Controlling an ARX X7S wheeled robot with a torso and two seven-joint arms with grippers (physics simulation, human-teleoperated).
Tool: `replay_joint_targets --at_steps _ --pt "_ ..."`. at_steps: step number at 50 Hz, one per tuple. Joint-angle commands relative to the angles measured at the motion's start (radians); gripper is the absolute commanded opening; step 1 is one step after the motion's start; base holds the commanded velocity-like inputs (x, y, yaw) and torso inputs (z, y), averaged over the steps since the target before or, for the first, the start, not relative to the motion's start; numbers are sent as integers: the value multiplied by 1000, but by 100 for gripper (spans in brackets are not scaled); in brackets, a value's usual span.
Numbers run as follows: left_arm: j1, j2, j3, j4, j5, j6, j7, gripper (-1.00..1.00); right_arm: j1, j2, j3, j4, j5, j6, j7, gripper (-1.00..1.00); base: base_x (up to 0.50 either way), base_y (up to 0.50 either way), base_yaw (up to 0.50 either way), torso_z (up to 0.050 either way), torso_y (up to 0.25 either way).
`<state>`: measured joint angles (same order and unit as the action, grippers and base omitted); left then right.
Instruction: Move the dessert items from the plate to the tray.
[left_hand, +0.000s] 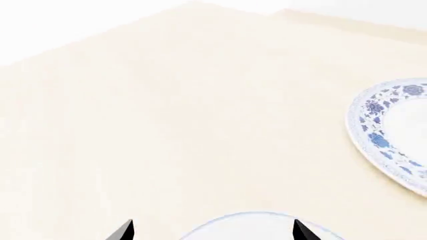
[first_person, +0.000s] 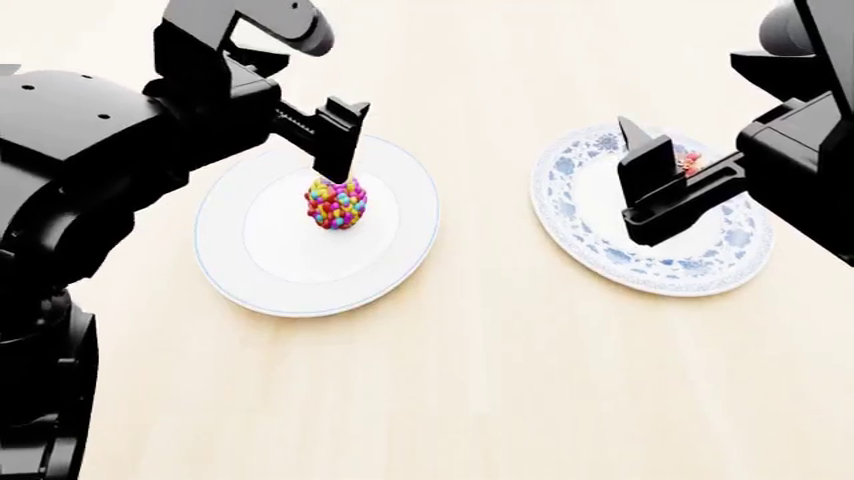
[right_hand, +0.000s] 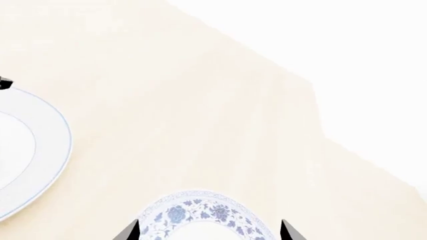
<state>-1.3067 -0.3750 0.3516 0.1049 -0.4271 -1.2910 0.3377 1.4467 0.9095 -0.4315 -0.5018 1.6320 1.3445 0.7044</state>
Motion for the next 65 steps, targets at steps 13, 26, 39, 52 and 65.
replay_joint_targets --at_steps 13,26,39,52,65 --pt "113 -101 49 165 -97 -214 49 100 -11 -2 -11 -6 -42 -17 -29 100 0 0 0 0 0" --pt "113 -91 37 173 -117 -220 32 100 -11 5 -18 -9 -32 -23 -19 100 0 0 0 0 0" --pt "136 -93 61 161 -121 -193 18 100 -3 6 -28 -5 -20 -23 -4 100 0 0 0 0 0" --pt "119 -79 117 67 -81 -110 12 100 -6 9 -37 -3 -24 -30 -6 100 0 0 0 0 0" --pt "128 -80 122 80 -92 -112 8 100 -12 15 -44 -7 -32 -38 -5 100 0 0 0 0 0"
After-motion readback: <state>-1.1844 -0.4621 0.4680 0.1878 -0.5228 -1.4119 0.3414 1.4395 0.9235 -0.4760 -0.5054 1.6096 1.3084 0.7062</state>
